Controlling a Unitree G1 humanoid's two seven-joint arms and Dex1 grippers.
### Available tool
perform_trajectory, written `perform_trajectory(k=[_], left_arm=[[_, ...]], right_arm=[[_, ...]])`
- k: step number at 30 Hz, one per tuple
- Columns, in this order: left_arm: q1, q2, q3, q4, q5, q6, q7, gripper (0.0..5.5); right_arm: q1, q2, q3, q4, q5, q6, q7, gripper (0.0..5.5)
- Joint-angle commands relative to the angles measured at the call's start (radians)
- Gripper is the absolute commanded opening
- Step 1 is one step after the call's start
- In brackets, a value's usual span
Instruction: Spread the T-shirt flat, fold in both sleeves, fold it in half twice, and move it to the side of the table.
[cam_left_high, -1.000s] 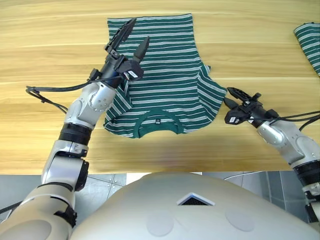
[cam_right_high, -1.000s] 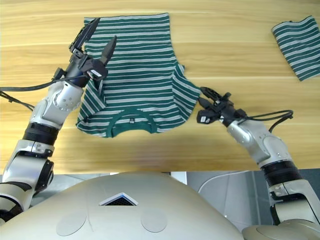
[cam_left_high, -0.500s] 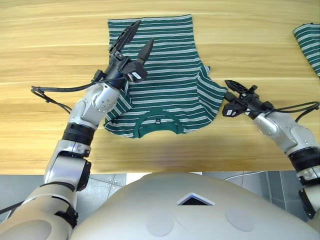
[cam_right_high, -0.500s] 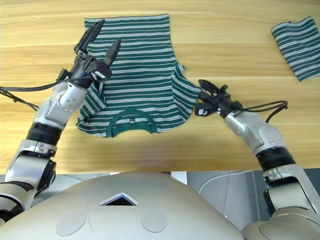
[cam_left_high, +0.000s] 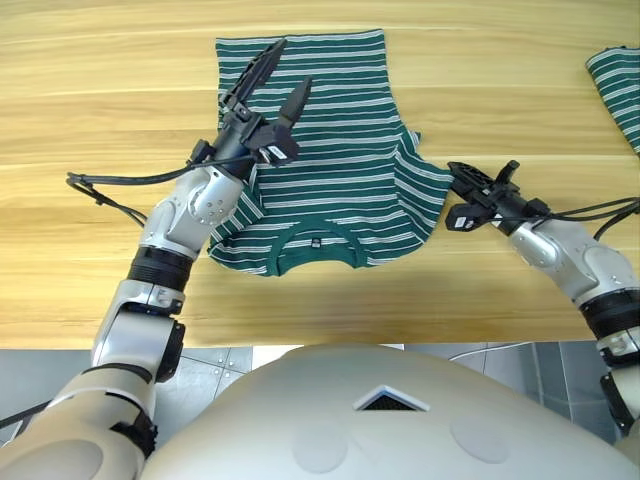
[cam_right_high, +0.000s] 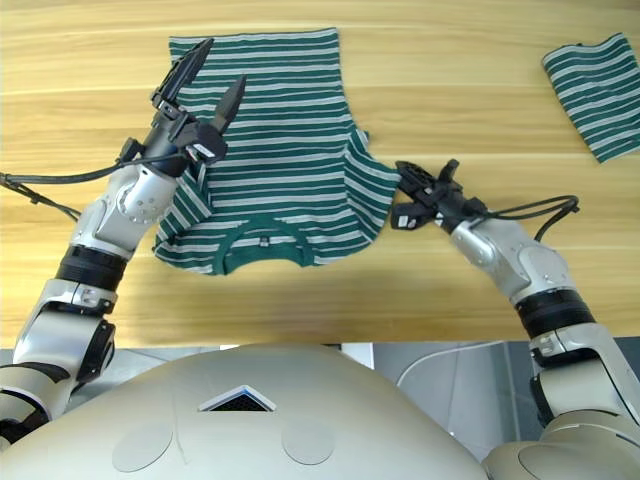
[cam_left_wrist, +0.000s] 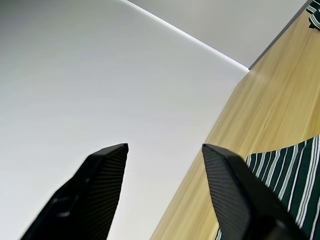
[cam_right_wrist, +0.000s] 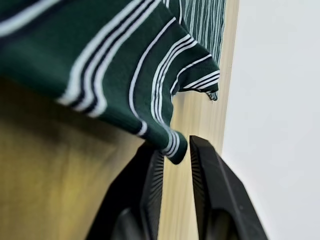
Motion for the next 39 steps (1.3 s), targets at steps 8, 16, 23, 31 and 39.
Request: perform_trajectory(k=[8,16,23,31,39], left_arm=[[0.038,0.007,-0.005,-0.104,0.013,0.027,-0.025,2.78],[0.047,0.01,-0.001,-0.126,0.015,0.039,-0.034,2.78],[0.034,0.012,0.006,-0.095,0.007,0.032,-0.028,2.78],[0.032,0.026,0.03,-0.054,-0.016,0.025,-0.014,2.78],[0.027,0.023,0.035,-0.026,-0.011,0.013,-0.003,2.78]], right_arm=[[0.094,-0.006,0.058,0.054,-0.05,0.03,0.074,0.02],[0.094,-0.008,0.058,0.048,-0.043,0.005,0.069,0.02],[0.113,0.0,0.021,0.008,0.004,-0.012,0.044,0.02],[0.121,0.089,-0.106,-0.111,0.153,-0.028,-0.016,0.02],[0.101,0.143,-0.11,-0.121,0.142,-0.038,-0.001,0.02]])
